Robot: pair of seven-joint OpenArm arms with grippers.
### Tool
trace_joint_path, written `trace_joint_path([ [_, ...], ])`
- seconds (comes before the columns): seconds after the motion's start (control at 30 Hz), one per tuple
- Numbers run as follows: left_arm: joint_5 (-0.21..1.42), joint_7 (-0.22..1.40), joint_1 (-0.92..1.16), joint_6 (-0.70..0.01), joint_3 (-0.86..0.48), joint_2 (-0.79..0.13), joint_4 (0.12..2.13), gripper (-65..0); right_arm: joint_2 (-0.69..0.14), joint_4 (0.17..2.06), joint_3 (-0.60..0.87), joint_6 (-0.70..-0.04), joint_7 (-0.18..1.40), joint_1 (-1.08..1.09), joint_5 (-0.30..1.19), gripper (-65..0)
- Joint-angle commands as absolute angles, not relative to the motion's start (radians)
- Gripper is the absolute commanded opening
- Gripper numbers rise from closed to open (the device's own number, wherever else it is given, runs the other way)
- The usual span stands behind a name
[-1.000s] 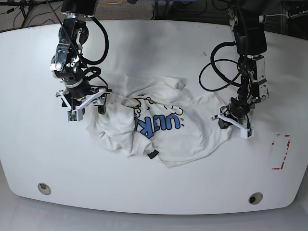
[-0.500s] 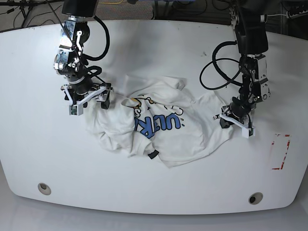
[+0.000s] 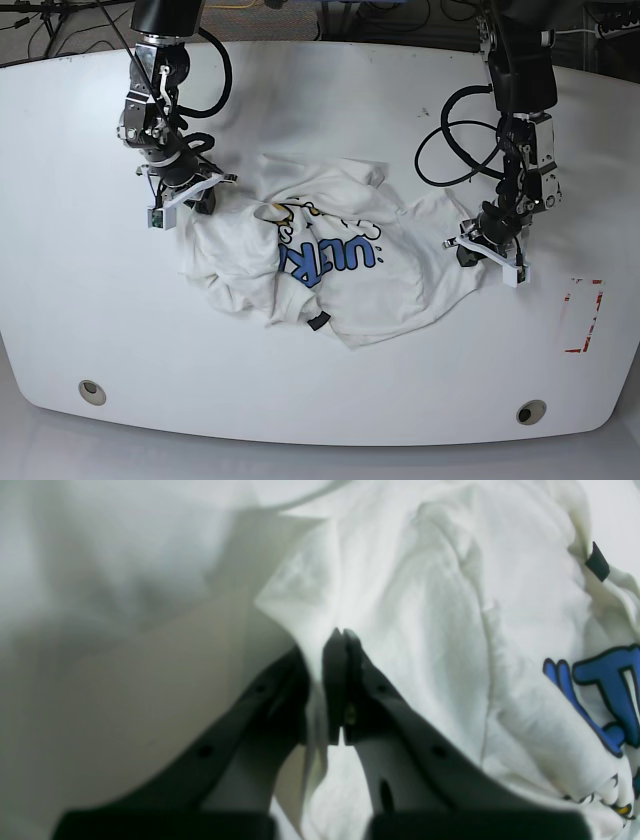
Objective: Fold the T-shirt properly
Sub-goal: 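Close both grippers on opposite shirt edges and pull them slightly apart, then lift the shirt high with both grippers, shaking it out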
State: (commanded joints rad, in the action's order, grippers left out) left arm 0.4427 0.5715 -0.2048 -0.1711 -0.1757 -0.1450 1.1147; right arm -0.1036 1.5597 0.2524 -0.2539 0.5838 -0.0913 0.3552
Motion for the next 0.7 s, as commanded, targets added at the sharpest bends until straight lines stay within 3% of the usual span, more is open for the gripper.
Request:
trace_joint_path([
  [0.3, 0.443, 0.498, -0.177, -0.171, -0.176, -0.159, 1.129, -65.0, -0.099, 1.707, 0.251, -0.248, 0.616, -0.156, 0.355, -65.0],
  [0.7, 0.449, 0.562, -0.119, -0.171, -0.177, -0.199, 1.448, -65.0, -0.104, 1.96, 0.257, -0.252, 0.7, -0.2, 0.354, -65.0],
])
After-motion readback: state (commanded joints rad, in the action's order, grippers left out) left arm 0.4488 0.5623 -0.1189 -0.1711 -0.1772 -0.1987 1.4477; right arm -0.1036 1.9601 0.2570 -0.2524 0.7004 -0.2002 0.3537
